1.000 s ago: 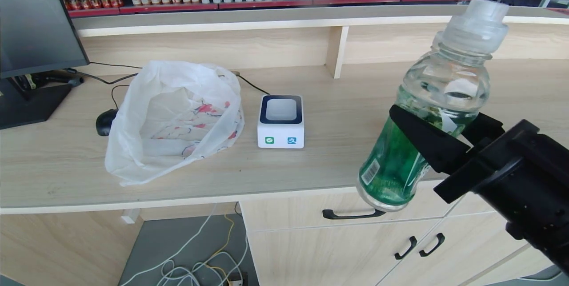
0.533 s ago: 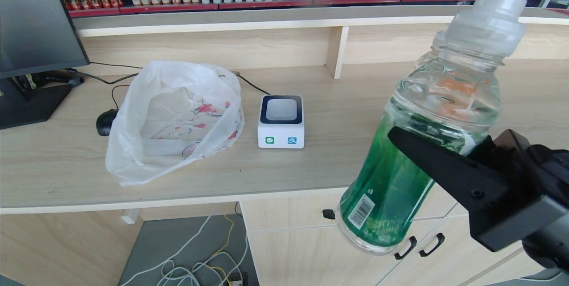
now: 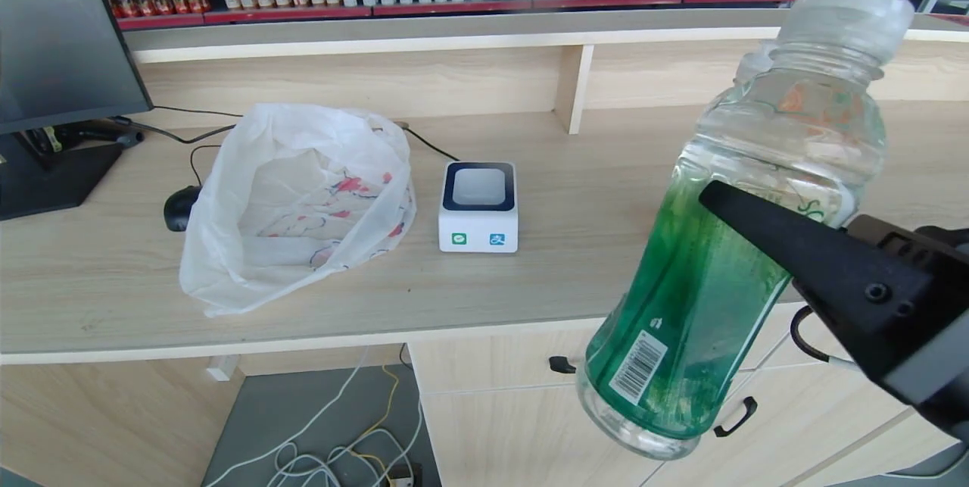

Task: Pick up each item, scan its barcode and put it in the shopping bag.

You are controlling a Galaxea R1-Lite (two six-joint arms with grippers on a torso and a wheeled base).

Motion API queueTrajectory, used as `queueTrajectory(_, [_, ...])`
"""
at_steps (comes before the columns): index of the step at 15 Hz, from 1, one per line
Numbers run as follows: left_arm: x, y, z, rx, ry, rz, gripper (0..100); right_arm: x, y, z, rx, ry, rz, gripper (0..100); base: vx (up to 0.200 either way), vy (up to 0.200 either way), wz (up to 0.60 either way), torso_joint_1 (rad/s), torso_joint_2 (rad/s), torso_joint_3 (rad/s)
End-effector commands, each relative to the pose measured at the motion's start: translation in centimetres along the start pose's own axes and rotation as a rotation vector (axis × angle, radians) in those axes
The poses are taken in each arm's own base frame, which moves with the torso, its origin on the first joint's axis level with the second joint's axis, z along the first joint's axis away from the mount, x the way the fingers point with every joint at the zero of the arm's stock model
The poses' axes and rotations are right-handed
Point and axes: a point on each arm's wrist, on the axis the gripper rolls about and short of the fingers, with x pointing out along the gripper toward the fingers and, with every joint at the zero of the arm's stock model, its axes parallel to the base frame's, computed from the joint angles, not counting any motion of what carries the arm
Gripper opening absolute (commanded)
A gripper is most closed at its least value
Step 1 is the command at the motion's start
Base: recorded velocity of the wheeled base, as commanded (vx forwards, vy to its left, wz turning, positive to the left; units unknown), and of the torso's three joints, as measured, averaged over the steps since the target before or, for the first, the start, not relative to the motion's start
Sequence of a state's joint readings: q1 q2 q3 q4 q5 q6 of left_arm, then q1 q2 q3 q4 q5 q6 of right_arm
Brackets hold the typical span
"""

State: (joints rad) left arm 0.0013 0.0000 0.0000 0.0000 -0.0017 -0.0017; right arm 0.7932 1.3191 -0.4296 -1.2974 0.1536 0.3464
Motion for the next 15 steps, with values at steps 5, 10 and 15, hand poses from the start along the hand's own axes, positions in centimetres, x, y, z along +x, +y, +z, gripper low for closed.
queueTrajectory(5, [0.0,0.0,0.0,0.000,0.000,0.000,100,0.9,0.1,1.0,0.096,-0.046,0.009,0,0.000,0.000,0.00,0.000,0.00,0.000])
queueTrajectory(10, [0.0,0.0,0.0,0.000,0.000,0.000,100,2.8,0.0,1.6,0.146,-0.077,0.025,0,0.000,0.000,0.00,0.000,0.00,0.000])
queueTrajectory(15, [0.0,0.0,0.0,0.000,0.000,0.000,100,3.1,-0.1,1.4,0.188,-0.073,0.023,0,0.000,0.000,0.00,0.000,0.00,0.000])
